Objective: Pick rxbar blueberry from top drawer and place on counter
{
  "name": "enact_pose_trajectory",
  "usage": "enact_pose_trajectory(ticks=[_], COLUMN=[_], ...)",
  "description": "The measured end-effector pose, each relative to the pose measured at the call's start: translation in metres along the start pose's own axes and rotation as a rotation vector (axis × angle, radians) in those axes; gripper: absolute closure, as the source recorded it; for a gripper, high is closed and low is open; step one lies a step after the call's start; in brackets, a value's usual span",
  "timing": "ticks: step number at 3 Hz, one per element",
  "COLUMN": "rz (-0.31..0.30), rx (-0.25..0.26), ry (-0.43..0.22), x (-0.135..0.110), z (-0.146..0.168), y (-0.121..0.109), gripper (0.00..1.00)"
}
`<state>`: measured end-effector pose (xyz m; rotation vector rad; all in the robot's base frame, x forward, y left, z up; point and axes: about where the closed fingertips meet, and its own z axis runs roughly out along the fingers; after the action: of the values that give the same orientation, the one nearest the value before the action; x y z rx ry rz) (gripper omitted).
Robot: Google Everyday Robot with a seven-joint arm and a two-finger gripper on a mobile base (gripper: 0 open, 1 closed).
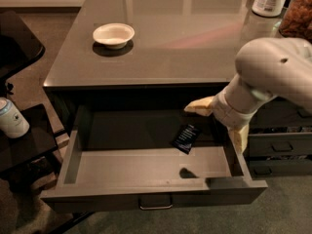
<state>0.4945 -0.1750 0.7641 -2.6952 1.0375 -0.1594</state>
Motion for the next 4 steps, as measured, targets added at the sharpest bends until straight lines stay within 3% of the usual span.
enact_pose_trajectory(ticks=[1,2,3,4], rz=[-0.117,-0.159,-0.149,-0.127], rx=[0.004,0.002,-0.010,-0.014], ry=[-0.031,-0.041,-0.017,0.001], x=[-0.013,-0.009,0.008,0.031], z=[0.043,0.082,0.116,0.137], y=[-0.020,-0.044,-0.067,-0.075], gripper=[0.00,0.00,0.00,0.00])
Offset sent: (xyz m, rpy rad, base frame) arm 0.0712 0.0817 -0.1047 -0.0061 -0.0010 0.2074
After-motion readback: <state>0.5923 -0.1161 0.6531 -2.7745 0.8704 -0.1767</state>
